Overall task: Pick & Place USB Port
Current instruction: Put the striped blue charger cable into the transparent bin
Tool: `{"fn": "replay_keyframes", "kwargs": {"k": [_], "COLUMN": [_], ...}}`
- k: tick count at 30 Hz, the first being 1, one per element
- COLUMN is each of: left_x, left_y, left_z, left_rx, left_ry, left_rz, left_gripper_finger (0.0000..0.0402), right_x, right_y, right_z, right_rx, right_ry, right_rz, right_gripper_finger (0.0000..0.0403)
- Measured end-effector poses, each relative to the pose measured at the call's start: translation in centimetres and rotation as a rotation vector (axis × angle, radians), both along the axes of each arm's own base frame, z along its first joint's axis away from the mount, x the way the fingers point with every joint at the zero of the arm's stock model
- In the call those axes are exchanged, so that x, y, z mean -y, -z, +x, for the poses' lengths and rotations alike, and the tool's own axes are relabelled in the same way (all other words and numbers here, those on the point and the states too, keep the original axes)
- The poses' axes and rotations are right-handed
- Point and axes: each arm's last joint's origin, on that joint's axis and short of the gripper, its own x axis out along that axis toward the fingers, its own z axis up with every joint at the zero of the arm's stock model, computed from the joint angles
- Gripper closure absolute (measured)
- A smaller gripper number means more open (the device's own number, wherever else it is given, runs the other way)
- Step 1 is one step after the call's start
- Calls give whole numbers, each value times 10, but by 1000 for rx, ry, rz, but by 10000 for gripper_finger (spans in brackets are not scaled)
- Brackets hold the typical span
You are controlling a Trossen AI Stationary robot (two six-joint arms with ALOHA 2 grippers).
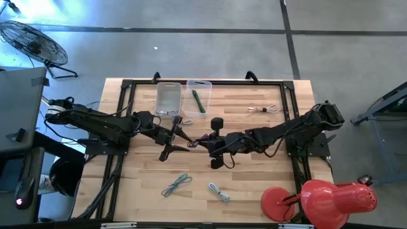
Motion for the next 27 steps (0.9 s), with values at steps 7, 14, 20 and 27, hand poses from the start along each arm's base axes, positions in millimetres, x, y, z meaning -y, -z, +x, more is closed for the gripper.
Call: {"fn": "replay_keyframes", "kwargs": {"k": [7,14,20,27], "left_x": [-1,1,4,5], "left_y": [-2,3,7,2], "left_z": [0,17,44,48], "left_rx": [24,34,14,30], "left_ry": [-35,-29,-3,14], "left_rz": [2,13,68,89], "left_gripper_finger": [237,273,367,396], "right_x": [0,0,0,-4], "right_y": [0,0,5,4], "right_z": [0,0,-2,-3], "right_rx": [3,-4,-41,-40], "right_ry": [0,-7,-10,-4], "right_rz": [5,5,7,21], "right_gripper_finger": [395,395,395,394]}}
